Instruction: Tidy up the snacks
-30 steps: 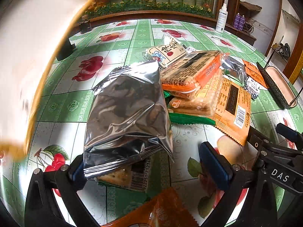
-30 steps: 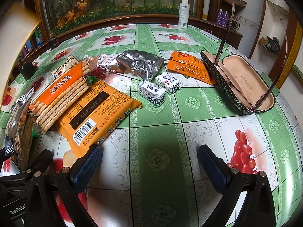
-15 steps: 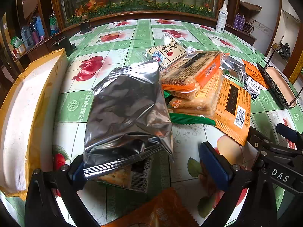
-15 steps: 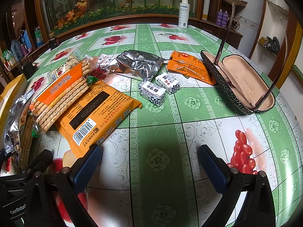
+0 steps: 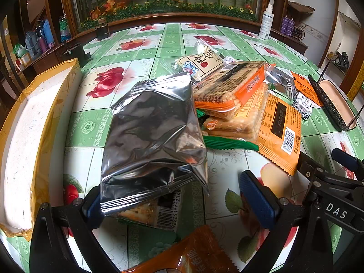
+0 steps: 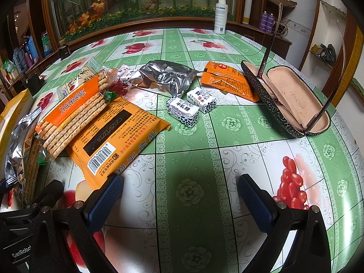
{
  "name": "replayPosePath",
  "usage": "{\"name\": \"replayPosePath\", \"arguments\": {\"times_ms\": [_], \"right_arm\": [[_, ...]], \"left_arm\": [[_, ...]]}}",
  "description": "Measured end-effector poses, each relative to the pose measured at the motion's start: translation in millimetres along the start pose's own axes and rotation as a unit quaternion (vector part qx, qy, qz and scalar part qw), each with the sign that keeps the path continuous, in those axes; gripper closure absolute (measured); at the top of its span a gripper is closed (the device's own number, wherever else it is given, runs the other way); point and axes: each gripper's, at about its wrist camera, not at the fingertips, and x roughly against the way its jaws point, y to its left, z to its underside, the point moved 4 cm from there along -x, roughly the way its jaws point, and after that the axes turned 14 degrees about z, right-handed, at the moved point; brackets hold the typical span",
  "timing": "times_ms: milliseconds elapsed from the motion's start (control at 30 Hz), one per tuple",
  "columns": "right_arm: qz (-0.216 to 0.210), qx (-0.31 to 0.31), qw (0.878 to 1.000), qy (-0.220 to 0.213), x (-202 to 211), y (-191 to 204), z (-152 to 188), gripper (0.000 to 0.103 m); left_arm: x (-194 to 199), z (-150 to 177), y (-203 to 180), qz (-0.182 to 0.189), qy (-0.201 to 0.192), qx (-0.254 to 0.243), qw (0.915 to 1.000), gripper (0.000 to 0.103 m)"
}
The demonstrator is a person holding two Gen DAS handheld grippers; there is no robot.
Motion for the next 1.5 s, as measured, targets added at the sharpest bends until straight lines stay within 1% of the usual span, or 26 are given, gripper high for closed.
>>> {"name": "replayPosePath", "arguments": {"times_ms": [700,800,867,967,1067,1167,1267,1300,1400,1433,1500], "right_arm": [[0.0,0.0,1.0,0.0,0.0,-0.1,-0.1,0.001],[-0.005,0.005,1.0,-0.001,0.2,-0.3,0.3,0.001],[-0.012,0.003,1.0,-0.003,0.3,-2.0,0.6,0.001],[-0.045,-0.029,0.999,-0.01,1.4,-13.2,-0.1,0.001],[-0.062,-0.057,0.996,-0.011,0.9,-21.5,-0.7,0.001],[-0.081,-0.072,0.994,-0.013,2.5,-26.7,-0.9,0.001],[-0.075,-0.073,0.994,-0.033,11.4,-28.0,-1.6,0.001],[-0.067,-0.068,0.994,-0.051,18.6,-27.2,-2.4,0.001],[-0.073,-0.06,0.99,-0.104,41.6,-23.8,-5.3,0.001],[-0.075,-0.059,0.988,-0.118,47.1,-23.5,-6.2,0.001],[-0.079,-0.057,0.984,-0.147,60.1,-24.1,-5.3,0.001]], "left_arm": [[0.0,-0.1,-0.3,0.0,0.0,0.0,1.0,0.0],[0.1,-0.3,-0.6,0.0,0.0,0.0,1.0,0.0],[0.2,-0.4,-0.6,0.0,0.0,0.0,1.0,0.0],[0.4,-0.5,-0.3,0.0,0.0,0.0,1.0,0.0],[-0.6,-1.6,-1.1,-0.001,0.0,0.001,1.0,0.0],[2.8,-0.9,-0.8,0.007,0.005,-0.01,0.9999,0.0],[5.1,-0.4,-1.1,0.012,0.017,-0.017,0.9996,0.0],[10.9,0.8,1.2,0.011,0.012,-0.011,0.9998,0.0],[37.6,1.3,-4.3,0.042,-0.018,-0.018,0.9988,0.0],[47.3,1.6,-6.5,0.047,-0.024,-0.026,0.9983,0.0],[66.2,5.0,-11.0,0.071,-0.03,-0.045,0.996,0.0]]}}
